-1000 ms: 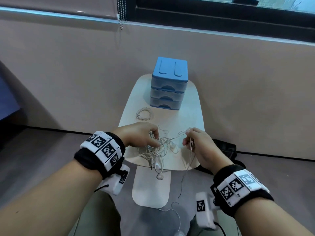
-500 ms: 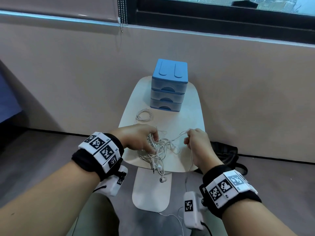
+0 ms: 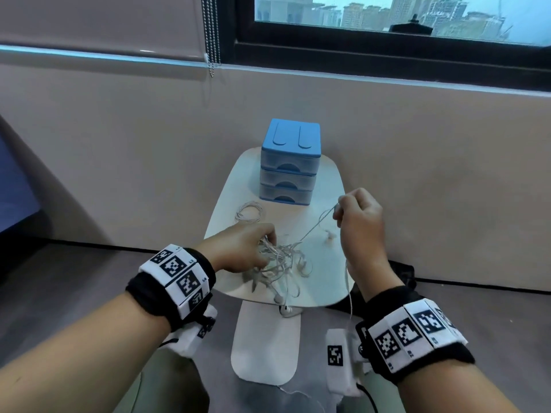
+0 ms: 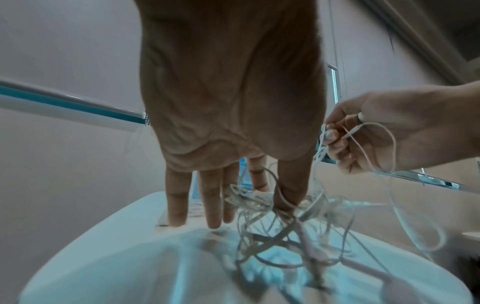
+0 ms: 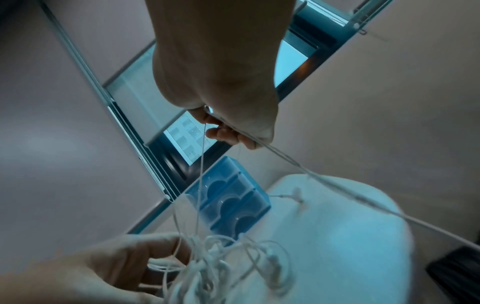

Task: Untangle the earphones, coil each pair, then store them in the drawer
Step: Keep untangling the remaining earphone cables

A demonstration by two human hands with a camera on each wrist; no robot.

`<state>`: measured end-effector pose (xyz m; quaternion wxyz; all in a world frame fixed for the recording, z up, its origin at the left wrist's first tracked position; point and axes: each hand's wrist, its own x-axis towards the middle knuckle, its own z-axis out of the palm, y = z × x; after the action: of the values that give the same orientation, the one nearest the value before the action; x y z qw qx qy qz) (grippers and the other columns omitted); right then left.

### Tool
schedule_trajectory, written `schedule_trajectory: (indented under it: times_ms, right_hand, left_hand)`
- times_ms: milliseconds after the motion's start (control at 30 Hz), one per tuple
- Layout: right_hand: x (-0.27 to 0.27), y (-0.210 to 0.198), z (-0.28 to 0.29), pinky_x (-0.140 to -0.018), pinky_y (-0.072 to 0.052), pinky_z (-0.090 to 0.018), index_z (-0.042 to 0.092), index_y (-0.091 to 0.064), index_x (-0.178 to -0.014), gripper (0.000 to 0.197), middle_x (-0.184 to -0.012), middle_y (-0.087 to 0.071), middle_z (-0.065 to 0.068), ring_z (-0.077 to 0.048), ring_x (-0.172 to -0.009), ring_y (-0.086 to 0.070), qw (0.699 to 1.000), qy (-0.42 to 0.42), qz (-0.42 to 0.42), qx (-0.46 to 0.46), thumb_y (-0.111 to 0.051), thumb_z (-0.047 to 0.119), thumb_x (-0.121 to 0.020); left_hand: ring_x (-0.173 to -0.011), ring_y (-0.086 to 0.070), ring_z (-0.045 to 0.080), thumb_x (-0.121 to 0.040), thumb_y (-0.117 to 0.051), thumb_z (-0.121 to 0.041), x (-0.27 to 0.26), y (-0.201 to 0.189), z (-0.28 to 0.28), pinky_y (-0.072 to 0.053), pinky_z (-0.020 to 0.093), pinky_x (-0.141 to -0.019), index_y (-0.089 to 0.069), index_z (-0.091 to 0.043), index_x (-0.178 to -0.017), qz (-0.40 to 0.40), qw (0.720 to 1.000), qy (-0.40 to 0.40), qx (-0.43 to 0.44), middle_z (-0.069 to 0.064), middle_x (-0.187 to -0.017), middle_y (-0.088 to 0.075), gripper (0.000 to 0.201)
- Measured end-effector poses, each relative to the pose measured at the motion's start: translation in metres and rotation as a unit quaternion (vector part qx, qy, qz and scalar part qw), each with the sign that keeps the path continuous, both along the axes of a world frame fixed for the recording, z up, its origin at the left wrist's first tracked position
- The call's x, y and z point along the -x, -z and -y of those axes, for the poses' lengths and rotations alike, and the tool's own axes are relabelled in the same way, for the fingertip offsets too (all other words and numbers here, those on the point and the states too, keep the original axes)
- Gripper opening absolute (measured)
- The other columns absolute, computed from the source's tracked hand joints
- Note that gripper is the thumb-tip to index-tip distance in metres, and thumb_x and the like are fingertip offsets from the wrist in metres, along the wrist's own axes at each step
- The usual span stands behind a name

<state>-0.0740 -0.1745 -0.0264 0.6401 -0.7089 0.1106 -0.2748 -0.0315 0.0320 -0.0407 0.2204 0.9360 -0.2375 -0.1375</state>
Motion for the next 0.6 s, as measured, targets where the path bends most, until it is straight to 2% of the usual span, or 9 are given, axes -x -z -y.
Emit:
schedule_trajectory:
  times_ms: [67,133,167,233,333,433,533,600]
  right_hand:
    - [-0.003,-0.012,-0.001,-0.065,-0.041,-0.038,0.006,-0.049,-0.072,0.018,-0.067,-0.056,-0.004,-0.017,-0.067,-0.049,0.999,0.001,0.028,0.017,-0.05,0.016,-0.086]
    - [-0.007,-0.019,-0.002,-0.065,-0.043,-0.04,0.002,-0.049,-0.076,0.019,-0.07,-0.059,-0.012,-0.02,-0.067,-0.05,0.998,0.001,0.04,0.049,-0.05,0.017,-0.087]
    - [-0.01,-0.021,-0.003,-0.065,-0.044,-0.041,0.002,-0.049,-0.077,0.019,-0.073,-0.061,-0.016,-0.024,-0.067,-0.051,0.997,0.001,0.04,0.067,-0.05,0.017,-0.087]
    - [-0.014,-0.023,-0.006,-0.067,-0.049,-0.046,0.006,-0.051,-0.075,0.018,-0.073,-0.065,-0.013,-0.035,-0.072,-0.058,0.996,-0.01,0.035,0.083,-0.05,0.018,-0.088]
    - [-0.014,-0.02,-0.009,-0.072,-0.053,-0.048,0.015,-0.05,-0.074,0.019,-0.068,-0.071,-0.005,-0.037,-0.076,-0.067,0.997,-0.053,0.011,0.053,-0.048,0.015,-0.092]
    - [-0.01,-0.009,-0.01,-0.069,-0.052,-0.047,0.009,-0.05,-0.087,0.014,-0.068,-0.074,-0.015,-0.039,-0.066,-0.065,0.996,-0.09,-0.021,0.012,-0.047,0.016,-0.099]
    - [-0.008,0.009,-0.009,-0.062,-0.047,-0.041,0.011,-0.05,-0.093,0.017,-0.06,-0.071,-0.011,-0.026,-0.056,-0.055,0.994,-0.081,-0.067,0.0,-0.047,0.024,-0.105]
    - [-0.008,0.02,-0.007,-0.06,-0.042,-0.039,0.015,-0.05,-0.091,0.018,-0.052,-0.063,-0.003,-0.022,-0.056,-0.052,0.995,-0.062,-0.085,-0.002,-0.049,0.028,-0.104]
  left_hand:
    - [-0.079,-0.054,0.005,-0.084,-0.073,-0.017,0.0,-0.003,0.0,-0.04,0.021,-0.064,-0.061,-0.031,-0.104,-0.001,0.999,-0.006,0.036,-0.012,-0.093,-0.057,0.026]
    - [-0.08,-0.057,0.004,-0.084,-0.075,-0.016,0.003,-0.005,0.002,-0.04,0.018,-0.065,-0.064,-0.031,-0.104,-0.021,0.997,-0.007,0.073,-0.012,-0.096,-0.061,0.027]
    - [-0.081,-0.059,0.006,-0.083,-0.075,-0.015,0.004,-0.005,0.002,-0.041,0.018,-0.067,-0.065,-0.032,-0.103,-0.024,0.996,-0.002,0.086,-0.01,-0.098,-0.063,0.028]
    - [-0.082,-0.06,0.007,-0.084,-0.073,-0.013,0.008,-0.004,0.002,-0.043,0.019,-0.069,-0.065,-0.032,-0.101,-0.021,0.995,0.008,0.1,-0.007,-0.1,-0.065,0.027]
    - [-0.079,-0.061,0.005,-0.088,-0.068,-0.011,0.012,-0.001,0.001,-0.045,0.018,-0.069,-0.066,-0.03,-0.102,-0.028,0.992,0.0,0.123,-0.007,-0.096,-0.065,0.023]
    - [-0.077,-0.064,0.01,-0.092,-0.066,-0.011,0.016,0.003,0.001,-0.054,0.024,-0.075,-0.068,-0.027,-0.102,-0.09,0.98,-0.02,0.174,-0.003,-0.093,-0.068,0.019]
    - [-0.072,-0.057,0.011,-0.098,-0.065,-0.014,0.026,0.005,0.004,-0.047,0.023,-0.063,-0.067,-0.017,-0.106,-0.188,0.963,0.005,0.194,0.001,-0.086,-0.066,0.009]
    - [-0.073,-0.053,0.013,-0.099,-0.065,-0.019,0.031,0.006,0.006,-0.042,0.026,-0.062,-0.066,-0.015,-0.107,-0.238,0.954,0.032,0.179,0.001,-0.084,-0.062,0.009]
